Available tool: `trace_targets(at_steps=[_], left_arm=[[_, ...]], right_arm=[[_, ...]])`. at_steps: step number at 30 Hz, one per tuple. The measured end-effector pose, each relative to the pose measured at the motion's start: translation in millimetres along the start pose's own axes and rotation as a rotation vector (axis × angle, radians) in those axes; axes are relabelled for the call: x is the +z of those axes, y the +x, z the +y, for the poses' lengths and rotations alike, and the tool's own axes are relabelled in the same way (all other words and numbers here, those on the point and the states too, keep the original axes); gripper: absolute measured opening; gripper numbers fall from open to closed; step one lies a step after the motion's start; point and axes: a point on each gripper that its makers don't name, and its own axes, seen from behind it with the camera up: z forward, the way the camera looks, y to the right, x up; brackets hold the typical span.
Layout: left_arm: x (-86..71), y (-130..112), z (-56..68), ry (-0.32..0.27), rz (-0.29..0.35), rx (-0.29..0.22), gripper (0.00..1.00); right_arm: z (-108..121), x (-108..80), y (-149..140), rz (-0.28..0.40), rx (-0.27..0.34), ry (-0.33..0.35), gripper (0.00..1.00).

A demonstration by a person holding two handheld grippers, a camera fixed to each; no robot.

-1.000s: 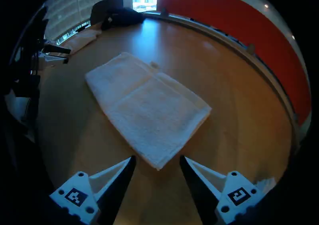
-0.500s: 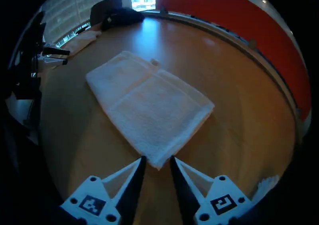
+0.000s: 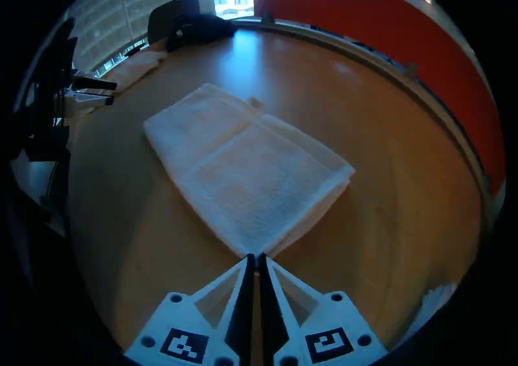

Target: Fold towel

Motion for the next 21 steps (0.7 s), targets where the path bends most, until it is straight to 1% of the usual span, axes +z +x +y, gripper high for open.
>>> trace_targets(at_steps=[9,15,21], left_arm=[[-0.1,-1,0.6,-0.002,-0.003,0.002,0.95],[-0.1,-1,1.2,-0.003,-0.004,0.001,0.95],[-1.1,-1,1.1,-0.004,-0.003,0.002,0.95]], right_arm=[[-6,-4.6,2,0.012,0.002,0.011,0.06],[-6,-14.8,17,0.048,-0.012,0.003,0.06],[-6,-29.0,37,0.087,-0.038,-0.010,0.06]])
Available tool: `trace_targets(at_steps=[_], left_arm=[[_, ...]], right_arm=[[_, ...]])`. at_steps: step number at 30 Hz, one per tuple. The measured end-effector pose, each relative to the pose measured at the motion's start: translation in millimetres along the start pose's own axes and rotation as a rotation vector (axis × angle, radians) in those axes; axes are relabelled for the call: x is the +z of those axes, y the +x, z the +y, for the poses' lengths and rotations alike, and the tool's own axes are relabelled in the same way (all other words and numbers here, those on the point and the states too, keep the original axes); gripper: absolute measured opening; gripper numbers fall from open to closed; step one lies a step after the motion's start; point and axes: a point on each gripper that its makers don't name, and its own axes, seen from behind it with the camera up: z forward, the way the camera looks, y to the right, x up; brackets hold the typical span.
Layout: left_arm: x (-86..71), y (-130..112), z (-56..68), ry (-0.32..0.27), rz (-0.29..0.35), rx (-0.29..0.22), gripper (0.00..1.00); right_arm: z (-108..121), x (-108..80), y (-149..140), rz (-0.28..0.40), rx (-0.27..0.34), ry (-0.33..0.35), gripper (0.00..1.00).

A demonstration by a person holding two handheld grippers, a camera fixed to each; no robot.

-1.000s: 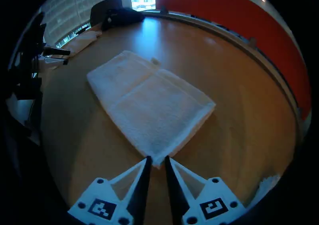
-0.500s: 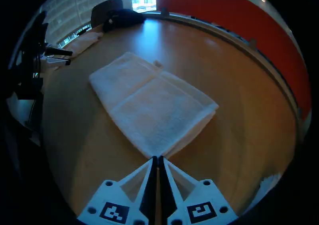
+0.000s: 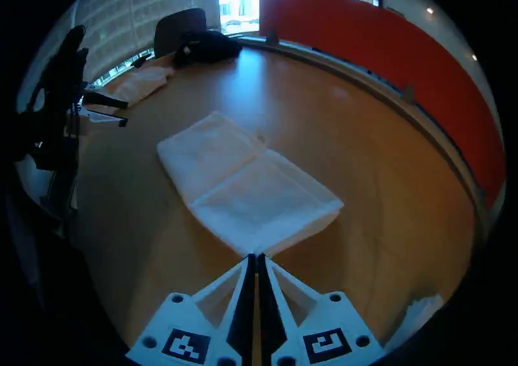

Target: Fold towel

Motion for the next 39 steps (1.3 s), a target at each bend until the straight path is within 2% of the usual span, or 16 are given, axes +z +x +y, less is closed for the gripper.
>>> trace_targets(at_steps=[11,21,31,39], left_arm=[[-0.9,2,0.9,-0.001,0.002,-0.002,0.95],[0.0,1,1.5,0.000,0.001,-0.001,0.95],[0.3,3,1.3,0.002,0.004,-0.004,0.95],[-1.6,5,-0.7,0.004,0.012,-0.019,0.95]], right_arm=[[-2,-16.9,43,0.063,-0.051,-0.013,0.06],[-1,-24.9,73,0.103,-0.084,-0.020,0.05],[-3,-21.8,87,0.106,-0.115,-0.011,0.05],[-11,-12.2,112,0.110,-0.171,0.015,0.05]])
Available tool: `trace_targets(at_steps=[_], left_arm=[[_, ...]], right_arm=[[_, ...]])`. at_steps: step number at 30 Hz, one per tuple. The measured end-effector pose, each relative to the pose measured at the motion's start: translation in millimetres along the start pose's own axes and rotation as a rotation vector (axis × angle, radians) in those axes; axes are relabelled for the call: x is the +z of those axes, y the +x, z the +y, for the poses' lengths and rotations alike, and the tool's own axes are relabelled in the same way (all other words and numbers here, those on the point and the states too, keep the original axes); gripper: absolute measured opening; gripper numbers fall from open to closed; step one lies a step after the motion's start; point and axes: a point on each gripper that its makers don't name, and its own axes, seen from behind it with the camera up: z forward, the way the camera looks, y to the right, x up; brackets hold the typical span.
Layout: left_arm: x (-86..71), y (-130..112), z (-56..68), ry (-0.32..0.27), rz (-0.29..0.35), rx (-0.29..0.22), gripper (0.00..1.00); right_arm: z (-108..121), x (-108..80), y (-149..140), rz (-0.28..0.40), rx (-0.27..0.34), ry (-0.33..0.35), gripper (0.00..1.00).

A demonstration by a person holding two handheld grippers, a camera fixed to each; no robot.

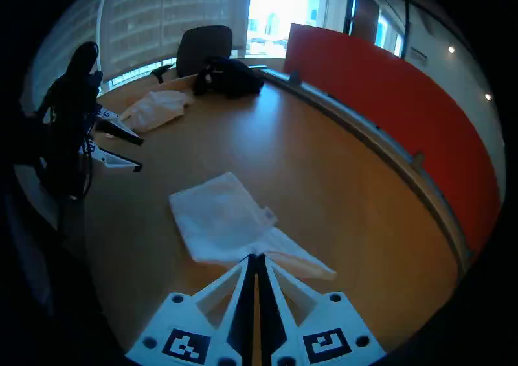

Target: Fold towel

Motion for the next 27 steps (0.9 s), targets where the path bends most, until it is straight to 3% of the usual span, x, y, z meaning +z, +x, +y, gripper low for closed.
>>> trace_targets(at_steps=[9,27], left_arm=[[-1.9,-1,-3.9,-0.001,0.007,-0.019,0.95],[-10.9,-7,-15.5,0.006,0.020,-0.077,0.95]], right_arm=[[-11,20.0,31,0.007,-0.058,0.039,0.05],[-41,61.2,63,-0.020,-0.137,0.119,0.05]])
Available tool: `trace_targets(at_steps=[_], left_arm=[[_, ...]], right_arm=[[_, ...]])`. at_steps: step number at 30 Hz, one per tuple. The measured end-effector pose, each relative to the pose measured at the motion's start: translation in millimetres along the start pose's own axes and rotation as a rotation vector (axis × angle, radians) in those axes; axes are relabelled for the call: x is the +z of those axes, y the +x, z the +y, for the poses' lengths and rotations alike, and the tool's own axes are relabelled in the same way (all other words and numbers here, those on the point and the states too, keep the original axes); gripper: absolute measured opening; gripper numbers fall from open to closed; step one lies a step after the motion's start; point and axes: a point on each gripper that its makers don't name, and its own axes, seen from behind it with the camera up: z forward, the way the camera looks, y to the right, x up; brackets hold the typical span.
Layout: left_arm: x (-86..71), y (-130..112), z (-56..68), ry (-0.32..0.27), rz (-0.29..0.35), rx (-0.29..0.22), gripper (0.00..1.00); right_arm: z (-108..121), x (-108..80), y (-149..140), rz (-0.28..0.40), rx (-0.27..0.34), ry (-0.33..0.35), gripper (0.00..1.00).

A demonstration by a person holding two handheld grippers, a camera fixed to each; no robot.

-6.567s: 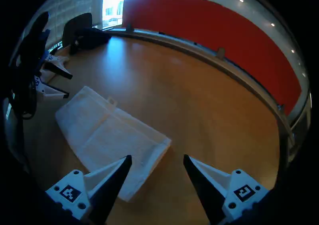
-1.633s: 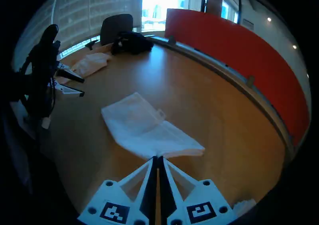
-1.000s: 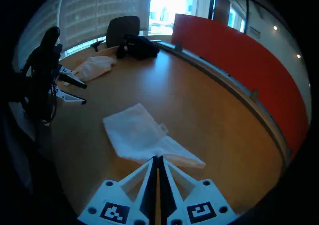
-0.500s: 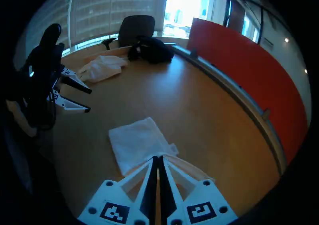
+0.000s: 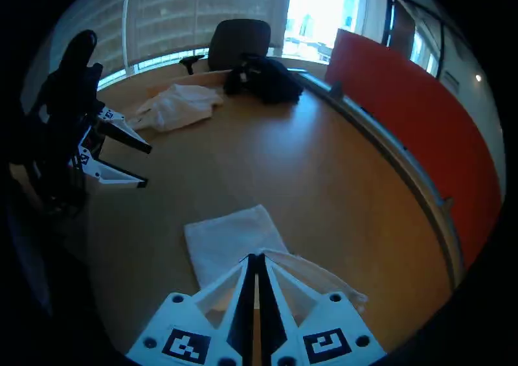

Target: Fold towel

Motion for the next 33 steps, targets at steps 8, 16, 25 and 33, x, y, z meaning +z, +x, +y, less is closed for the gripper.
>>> trace_targets(at_steps=[8,16,25,33], left_arm=[[-5.5,-5,-10.4,0.017,0.005,-0.035,0.95],[-9.4,-11,-20.8,0.032,0.002,-0.046,0.95],[-9.9,-13,-23.5,0.032,0.001,-0.053,0.95],[-9.4,-10,-20.1,0.023,0.011,-0.037,0.95]], right_arm=[[-30,38.1,13,-0.036,-0.041,0.082,0.05],[-62,77.2,2,-0.090,-0.046,0.150,0.05],[-63,84.5,-4,-0.092,0.000,0.153,0.05],[-58,78.0,-3,-0.073,0.013,0.151,0.27]])
